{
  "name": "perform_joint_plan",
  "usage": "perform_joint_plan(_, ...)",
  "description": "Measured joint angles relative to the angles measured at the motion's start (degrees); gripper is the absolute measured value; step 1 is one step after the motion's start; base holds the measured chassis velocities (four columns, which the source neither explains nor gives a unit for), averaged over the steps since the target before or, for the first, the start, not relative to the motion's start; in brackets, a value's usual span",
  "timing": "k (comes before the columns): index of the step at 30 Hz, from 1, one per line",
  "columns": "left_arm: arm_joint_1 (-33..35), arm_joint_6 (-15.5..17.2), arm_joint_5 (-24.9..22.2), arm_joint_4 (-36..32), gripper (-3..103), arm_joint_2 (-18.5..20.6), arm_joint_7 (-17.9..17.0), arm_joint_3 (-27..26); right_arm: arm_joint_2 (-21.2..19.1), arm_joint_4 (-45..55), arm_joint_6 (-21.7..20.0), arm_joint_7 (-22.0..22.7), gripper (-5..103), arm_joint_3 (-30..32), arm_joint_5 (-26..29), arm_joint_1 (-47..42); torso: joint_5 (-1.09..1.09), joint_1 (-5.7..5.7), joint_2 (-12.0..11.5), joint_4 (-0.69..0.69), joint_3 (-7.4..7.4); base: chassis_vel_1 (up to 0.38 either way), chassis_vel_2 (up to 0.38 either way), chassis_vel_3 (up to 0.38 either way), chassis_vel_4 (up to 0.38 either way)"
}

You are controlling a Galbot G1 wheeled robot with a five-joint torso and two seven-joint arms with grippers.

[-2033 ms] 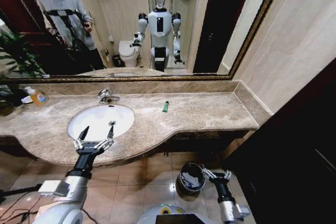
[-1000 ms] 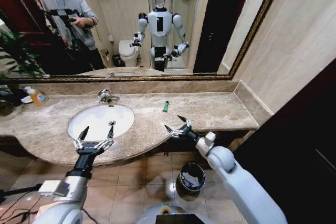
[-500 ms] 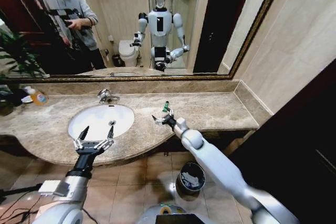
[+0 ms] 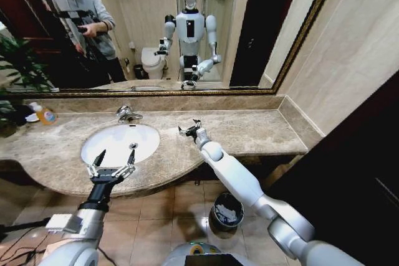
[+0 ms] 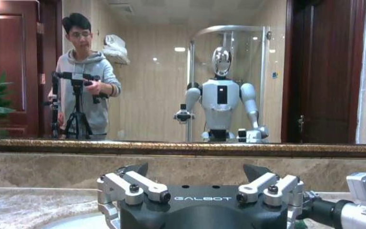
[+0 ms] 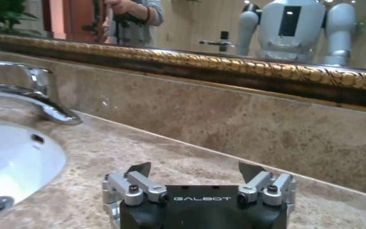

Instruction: Pick up the trash from the sink and place it in the trash bin.

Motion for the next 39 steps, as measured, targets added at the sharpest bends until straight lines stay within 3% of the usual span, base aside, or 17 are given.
perform_joint_plan(2,0.0,0.0,0.0,0.0,100,0.0,0.0,0.0,0.3,-1.0,0.0,0.3,84,0.4,-0.2,0.2,0.00,0.00,0.0,0.00,0.00,0.000,0.000,0.000,0.000)
perform_joint_plan(9,0.0,0.0,0.0,0.0,100,0.0,0.0,0.0,0.8,-3.7,0.8,0.3,95,1.7,-1.7,0.5,0.01,0.00,0.0,0.00,0.00,0.000,0.000,0.000,0.000)
perform_joint_plan(20,0.0,0.0,0.0,0.0,100,0.0,0.0,0.0,0.6,-5.4,1.1,0.2,93,2.7,-2.3,0.5,0.01,0.00,0.0,0.00,0.00,0.000,0.000,0.000,0.000)
perform_joint_plan(30,0.0,0.0,0.0,0.0,100,0.0,0.0,0.0,-0.7,-5.9,1.1,0.0,69,3.6,-2.3,-0.3,0.02,0.00,0.0,0.00,0.00,0.000,0.000,0.000,0.000)
perform_joint_plan(36,0.0,0.0,0.0,0.0,100,0.0,0.0,0.0,-1.8,-5.3,1.2,-0.3,49,3.8,-2.0,-0.6,0.02,0.00,0.0,0.00,0.00,0.000,0.000,0.000,0.000)
perform_joint_plan(39,0.0,0.0,0.0,0.0,100,0.0,0.0,0.0,-2.2,-5.0,1.3,-0.5,46,3.9,-1.9,-0.8,0.01,0.00,0.0,0.00,0.00,0.000,0.000,0.000,0.000)
